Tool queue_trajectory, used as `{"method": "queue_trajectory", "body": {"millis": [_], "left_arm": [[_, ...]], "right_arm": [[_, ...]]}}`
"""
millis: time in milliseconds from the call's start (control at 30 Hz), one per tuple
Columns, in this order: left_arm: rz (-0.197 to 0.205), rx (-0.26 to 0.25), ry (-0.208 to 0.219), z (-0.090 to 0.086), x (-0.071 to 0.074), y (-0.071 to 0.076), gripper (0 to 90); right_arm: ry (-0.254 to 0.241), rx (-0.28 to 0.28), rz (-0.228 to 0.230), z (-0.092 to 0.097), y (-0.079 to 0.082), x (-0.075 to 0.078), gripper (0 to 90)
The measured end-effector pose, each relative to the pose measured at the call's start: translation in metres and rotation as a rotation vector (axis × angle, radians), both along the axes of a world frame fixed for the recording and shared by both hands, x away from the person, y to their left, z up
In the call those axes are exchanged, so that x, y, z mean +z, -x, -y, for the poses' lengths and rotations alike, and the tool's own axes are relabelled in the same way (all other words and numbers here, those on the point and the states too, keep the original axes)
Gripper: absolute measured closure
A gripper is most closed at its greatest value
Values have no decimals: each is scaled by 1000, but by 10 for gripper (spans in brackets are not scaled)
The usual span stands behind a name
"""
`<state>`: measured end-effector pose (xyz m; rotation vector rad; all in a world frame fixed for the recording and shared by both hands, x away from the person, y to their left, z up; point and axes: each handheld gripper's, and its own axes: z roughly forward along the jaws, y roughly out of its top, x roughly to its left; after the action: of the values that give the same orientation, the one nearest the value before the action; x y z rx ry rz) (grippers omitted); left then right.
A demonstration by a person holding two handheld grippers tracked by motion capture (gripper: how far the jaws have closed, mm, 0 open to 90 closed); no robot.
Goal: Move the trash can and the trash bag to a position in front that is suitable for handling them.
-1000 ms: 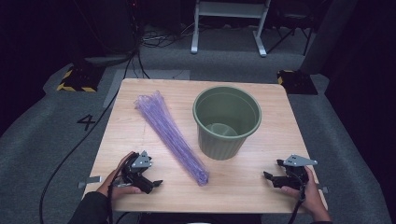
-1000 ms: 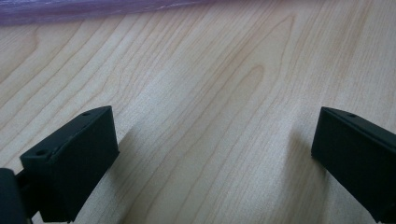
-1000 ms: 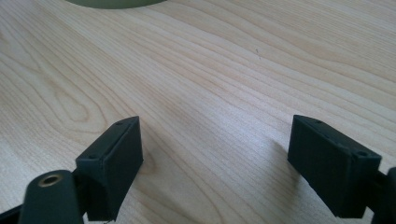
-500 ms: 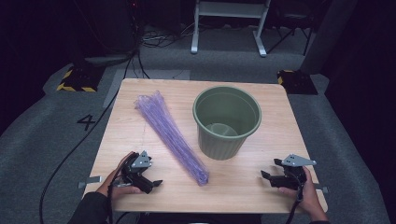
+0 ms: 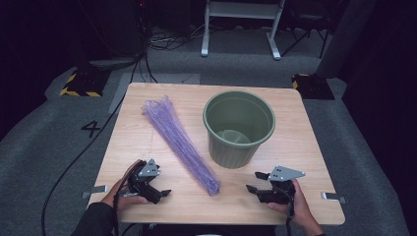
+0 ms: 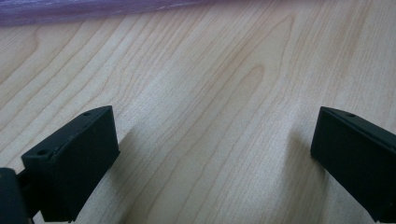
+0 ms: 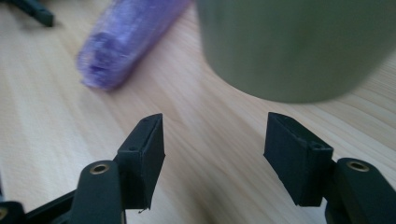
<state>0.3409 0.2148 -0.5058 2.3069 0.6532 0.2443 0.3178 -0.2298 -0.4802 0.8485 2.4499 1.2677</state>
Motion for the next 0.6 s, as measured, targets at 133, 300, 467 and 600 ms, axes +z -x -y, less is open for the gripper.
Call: {"method": "queue_trajectory", "body": {"millis": [133,300,467,600], "left_arm": [[-1,0,1,0,0,0,6],[-1,-2,1,0,0,0,6],[-1,0,0,-1,0,0,6],[0,-4,0,-2,0,0,6]], "right_arm": [[5,49,-9,-18,2,-1,325],[0,92,-9,-39,5,1,273],[-2,137,-8,-59,5,0,266],[-2,163,1,-73,6,0,266]]}}
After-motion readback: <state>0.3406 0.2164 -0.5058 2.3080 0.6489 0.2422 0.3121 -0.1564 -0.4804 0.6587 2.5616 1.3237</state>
